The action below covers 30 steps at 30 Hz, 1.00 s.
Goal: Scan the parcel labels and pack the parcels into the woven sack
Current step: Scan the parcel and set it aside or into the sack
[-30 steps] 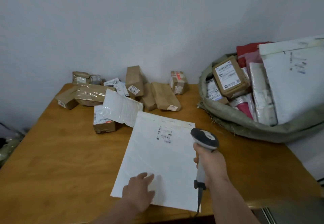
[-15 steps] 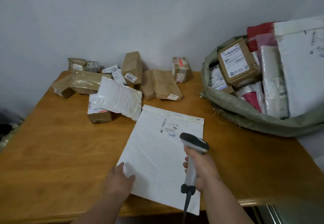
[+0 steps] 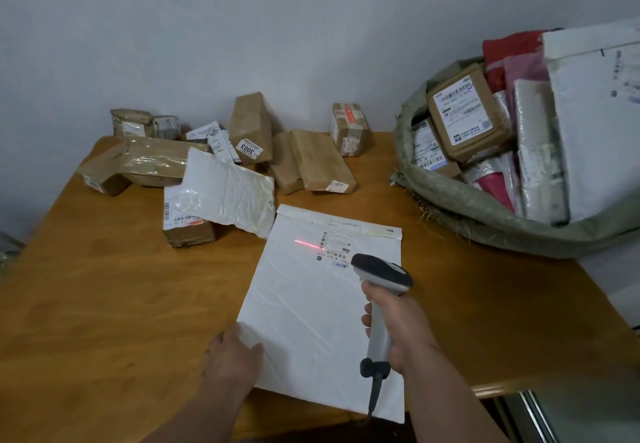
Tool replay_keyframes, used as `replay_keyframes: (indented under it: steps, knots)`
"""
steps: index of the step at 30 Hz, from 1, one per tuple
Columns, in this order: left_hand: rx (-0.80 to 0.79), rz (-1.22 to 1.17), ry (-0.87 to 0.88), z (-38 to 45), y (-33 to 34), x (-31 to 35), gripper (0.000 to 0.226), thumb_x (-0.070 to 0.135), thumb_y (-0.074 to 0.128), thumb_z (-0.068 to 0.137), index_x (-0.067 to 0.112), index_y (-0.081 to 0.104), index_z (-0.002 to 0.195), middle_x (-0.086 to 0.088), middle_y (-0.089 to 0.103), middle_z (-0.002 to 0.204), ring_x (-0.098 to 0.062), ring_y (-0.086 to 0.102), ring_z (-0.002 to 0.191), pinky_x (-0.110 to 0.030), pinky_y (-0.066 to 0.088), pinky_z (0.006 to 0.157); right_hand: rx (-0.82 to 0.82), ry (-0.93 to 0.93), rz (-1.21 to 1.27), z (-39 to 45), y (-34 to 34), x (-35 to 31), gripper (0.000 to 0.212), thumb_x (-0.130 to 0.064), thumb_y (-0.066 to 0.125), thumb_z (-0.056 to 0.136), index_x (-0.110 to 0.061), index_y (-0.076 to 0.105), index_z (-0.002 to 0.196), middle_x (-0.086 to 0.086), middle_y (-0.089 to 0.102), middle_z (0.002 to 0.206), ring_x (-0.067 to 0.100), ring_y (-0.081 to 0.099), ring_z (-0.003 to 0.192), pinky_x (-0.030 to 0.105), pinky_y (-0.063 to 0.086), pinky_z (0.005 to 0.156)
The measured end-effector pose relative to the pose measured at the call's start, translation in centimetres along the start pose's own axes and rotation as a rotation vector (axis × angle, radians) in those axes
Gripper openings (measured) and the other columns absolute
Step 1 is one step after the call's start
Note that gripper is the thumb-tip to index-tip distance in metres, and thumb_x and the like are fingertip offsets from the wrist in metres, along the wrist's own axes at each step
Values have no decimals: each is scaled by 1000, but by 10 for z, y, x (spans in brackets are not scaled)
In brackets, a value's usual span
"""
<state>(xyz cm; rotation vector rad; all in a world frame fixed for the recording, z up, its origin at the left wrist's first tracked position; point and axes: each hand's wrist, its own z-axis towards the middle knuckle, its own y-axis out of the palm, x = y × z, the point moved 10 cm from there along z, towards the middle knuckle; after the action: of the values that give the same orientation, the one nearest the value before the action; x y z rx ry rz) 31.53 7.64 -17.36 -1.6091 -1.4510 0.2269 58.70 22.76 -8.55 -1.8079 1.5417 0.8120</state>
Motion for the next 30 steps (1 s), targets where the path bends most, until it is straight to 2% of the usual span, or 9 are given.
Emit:
replay_keyframes:
  steps: [6, 23, 30]
  knots:
    - [-3, -26, 5, 3, 0, 1, 67, 41, 57, 94, 21, 30, 152, -7, 40, 149, -31, 38, 135, -49, 38, 111, 11, 2, -22, -2, -1, -2, 29, -38, 78, 85, -16, 65, 99, 8, 69, 88, 21, 66, 78, 32, 52, 61]
    - [15, -29, -8, 7, 0, 0, 67, 41, 58, 93, 19, 34, 151, -7, 40, 148, -32, 36, 136, -50, 36, 113, 24, 16, -6, 3, -2, -2, 28, -37, 79, 84, -14, 67, 94, 7, 68, 82, 19, 66, 73, 33, 54, 63]
    - [18, -12, -6, 9, -1, 6, 65, 41, 57, 93, 19, 35, 151, -8, 40, 148, -34, 35, 137, -51, 34, 114, 17, 26, 8, 4, -1, -2, 27, -36, 78, 85, -14, 66, 96, 8, 67, 84, 20, 65, 75, 36, 56, 70]
